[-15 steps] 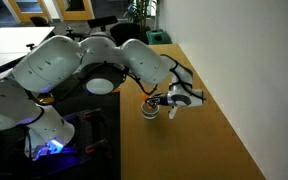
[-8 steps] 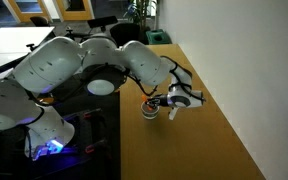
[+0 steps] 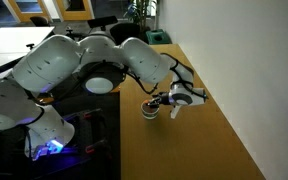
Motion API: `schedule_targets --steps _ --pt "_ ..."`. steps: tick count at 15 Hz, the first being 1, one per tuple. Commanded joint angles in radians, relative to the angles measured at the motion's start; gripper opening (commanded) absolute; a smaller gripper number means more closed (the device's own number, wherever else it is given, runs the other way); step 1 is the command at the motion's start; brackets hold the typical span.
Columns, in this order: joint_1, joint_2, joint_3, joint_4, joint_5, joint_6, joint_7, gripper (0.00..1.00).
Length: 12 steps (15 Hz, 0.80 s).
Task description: Put the orange marker in the mug cup
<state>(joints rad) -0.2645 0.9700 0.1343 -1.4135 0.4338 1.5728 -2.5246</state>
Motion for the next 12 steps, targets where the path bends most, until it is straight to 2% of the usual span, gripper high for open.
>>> schedule_targets --steps 1,7,12 --pt "0.007 -0.087 -0.011 -0.063 0.002 0.034 0.027 1.00" --pt "0.004 -0.192 -0.012 -0.137 0.008 0.043 0.002 1.00" --pt "0.007 -0.308 -0.017 -0.260 0.013 0.045 -0.012 1.00"
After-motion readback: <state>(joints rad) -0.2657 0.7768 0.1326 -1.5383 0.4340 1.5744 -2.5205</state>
